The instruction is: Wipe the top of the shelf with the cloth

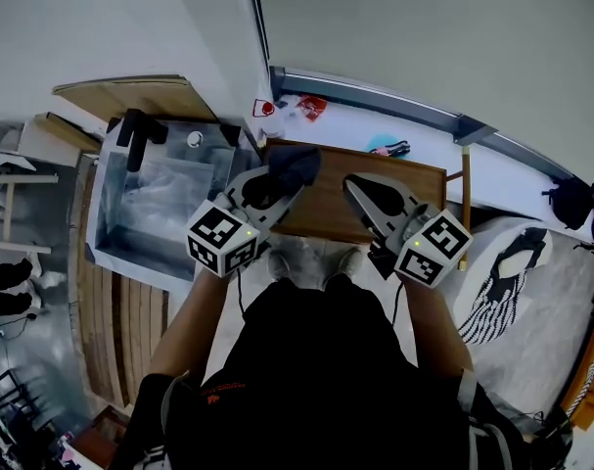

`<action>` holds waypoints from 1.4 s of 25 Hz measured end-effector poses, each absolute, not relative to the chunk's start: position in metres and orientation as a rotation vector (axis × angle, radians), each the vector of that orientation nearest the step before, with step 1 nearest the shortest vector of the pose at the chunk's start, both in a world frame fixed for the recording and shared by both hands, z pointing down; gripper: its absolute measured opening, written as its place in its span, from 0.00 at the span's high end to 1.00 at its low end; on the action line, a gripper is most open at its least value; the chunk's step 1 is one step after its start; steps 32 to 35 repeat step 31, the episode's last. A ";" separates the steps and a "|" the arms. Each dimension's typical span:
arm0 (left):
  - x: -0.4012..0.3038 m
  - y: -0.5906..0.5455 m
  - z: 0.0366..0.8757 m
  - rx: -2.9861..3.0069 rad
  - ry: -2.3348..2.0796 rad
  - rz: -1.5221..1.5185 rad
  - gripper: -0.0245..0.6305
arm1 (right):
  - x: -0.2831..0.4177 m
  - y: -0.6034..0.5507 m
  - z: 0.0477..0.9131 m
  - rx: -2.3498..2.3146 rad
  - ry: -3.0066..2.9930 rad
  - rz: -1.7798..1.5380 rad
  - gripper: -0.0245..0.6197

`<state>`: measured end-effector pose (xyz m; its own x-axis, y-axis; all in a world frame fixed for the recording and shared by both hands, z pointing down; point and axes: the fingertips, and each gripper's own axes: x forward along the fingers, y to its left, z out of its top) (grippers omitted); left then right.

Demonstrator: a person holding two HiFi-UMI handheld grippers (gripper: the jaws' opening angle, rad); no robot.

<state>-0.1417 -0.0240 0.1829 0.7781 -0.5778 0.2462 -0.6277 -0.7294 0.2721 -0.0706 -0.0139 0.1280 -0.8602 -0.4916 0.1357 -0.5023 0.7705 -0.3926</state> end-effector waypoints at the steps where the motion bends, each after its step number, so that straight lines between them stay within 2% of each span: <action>1: -0.138 -0.024 0.183 2.630 -0.922 0.206 0.76 | -0.067 -0.014 0.129 0.823 -2.930 0.663 0.95; 20: -0.103 -0.021 0.185 2.632 -0.923 0.213 0.76 | -0.031 -0.007 0.136 0.833 -2.920 0.678 0.95; 35: -0.098 -0.024 0.184 2.628 -0.905 0.216 0.76 | -0.031 -0.011 0.136 0.832 -2.921 0.683 0.95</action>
